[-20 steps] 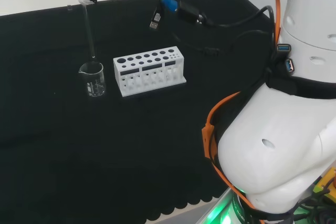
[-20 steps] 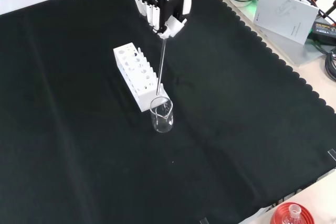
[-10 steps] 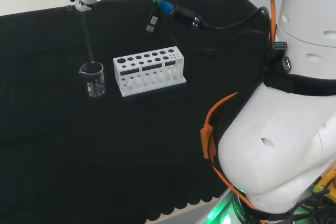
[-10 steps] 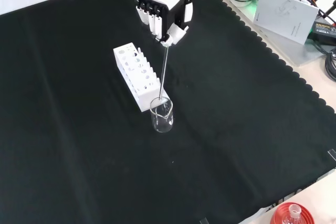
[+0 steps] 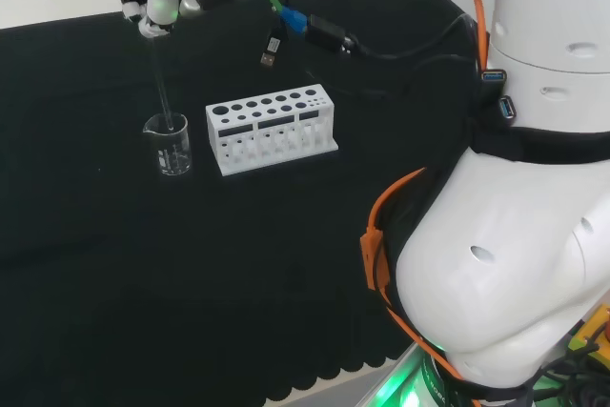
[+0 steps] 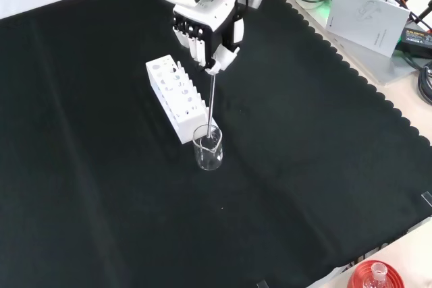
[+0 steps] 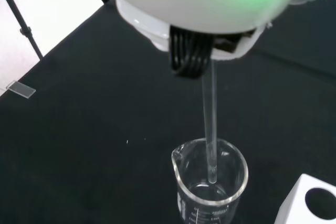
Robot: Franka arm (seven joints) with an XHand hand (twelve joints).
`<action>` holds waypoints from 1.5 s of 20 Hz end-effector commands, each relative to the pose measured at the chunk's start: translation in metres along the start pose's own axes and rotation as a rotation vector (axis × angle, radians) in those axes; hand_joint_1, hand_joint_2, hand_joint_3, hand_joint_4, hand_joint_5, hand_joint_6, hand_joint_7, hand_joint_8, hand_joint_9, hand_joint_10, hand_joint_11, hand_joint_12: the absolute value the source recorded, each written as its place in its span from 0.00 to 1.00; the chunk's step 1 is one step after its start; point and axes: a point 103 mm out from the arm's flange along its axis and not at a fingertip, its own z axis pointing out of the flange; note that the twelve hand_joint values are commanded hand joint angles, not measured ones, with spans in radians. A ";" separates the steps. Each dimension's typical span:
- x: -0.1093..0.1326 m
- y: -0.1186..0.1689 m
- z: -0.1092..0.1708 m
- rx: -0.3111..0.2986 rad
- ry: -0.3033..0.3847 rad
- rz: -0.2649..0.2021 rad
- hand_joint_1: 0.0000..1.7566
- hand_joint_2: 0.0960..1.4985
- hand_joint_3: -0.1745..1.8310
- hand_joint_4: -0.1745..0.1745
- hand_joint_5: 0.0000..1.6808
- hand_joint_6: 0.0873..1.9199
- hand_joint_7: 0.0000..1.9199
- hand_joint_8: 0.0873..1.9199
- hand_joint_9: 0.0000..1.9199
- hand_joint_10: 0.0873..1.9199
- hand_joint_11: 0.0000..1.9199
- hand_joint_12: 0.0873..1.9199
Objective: Stir in the beaker to the left of the white test tube rack with the glass rod.
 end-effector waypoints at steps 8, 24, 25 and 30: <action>-0.008 0.011 0.036 0.055 0.043 -0.012 0.83 0.27 0.52 0.00 0.73 0.32 0.74 0.26 0.89 0.00 0.84 0.21; 0.008 0.050 0.050 0.109 0.041 -0.078 0.83 0.27 0.51 0.00 0.73 0.32 0.74 0.27 0.89 0.00 0.84 0.21; 0.007 0.053 0.048 0.107 0.042 -0.081 0.83 0.27 0.51 0.00 0.73 0.32 0.74 0.27 0.89 0.00 0.84 0.21; -0.008 0.056 0.042 0.099 0.045 -0.074 0.83 0.27 0.51 0.00 0.73 0.32 0.74 0.27 0.89 0.00 0.84 0.21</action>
